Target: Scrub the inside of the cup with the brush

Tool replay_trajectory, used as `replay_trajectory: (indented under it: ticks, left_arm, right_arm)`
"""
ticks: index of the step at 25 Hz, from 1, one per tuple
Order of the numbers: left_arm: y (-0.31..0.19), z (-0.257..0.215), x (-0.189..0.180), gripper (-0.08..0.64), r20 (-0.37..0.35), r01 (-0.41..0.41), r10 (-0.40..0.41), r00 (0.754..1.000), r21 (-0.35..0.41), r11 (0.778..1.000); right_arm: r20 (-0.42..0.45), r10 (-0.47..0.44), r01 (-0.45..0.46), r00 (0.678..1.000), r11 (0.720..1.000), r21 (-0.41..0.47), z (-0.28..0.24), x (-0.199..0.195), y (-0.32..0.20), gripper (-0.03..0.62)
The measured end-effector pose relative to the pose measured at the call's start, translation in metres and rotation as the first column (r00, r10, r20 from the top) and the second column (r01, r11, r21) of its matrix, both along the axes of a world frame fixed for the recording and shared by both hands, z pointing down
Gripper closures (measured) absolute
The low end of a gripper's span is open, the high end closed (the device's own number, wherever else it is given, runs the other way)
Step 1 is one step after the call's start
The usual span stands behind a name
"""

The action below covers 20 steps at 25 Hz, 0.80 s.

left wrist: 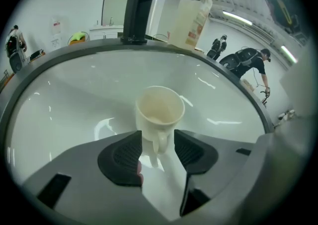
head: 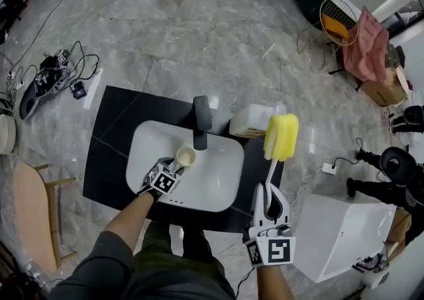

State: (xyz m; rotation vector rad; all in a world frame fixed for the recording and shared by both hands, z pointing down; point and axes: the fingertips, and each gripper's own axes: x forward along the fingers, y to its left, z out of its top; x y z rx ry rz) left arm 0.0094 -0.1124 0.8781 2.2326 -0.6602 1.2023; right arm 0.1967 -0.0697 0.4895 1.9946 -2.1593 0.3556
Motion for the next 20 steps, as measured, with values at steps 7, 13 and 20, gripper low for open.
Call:
replay_trajectory:
  ticks: [7,13,20]
  left_arm:
    - [0.0,0.021,0.006,0.374,0.033,-0.059,0.059,0.998,-0.011,0.998]
    - [-0.009,0.024,0.002,0.437,0.031,-0.097,0.095,0.995,0.05,0.994]
    - [-0.031,0.009,0.007,0.505,0.015,-0.104,0.103,0.995,0.206,0.973]
  right_arm:
    - [-0.005,0.012,-0.012,1.0,1.0,-0.025,0.014,0.01,-0.004,0.569]
    - [-0.012,0.003,-0.004,1.0,0.998,-0.06,0.027,0.015,-0.011,0.569]
    - [0.013,-0.028,0.029,1.0,0.999,-0.044,0.028,0.009,-0.018,0.569]
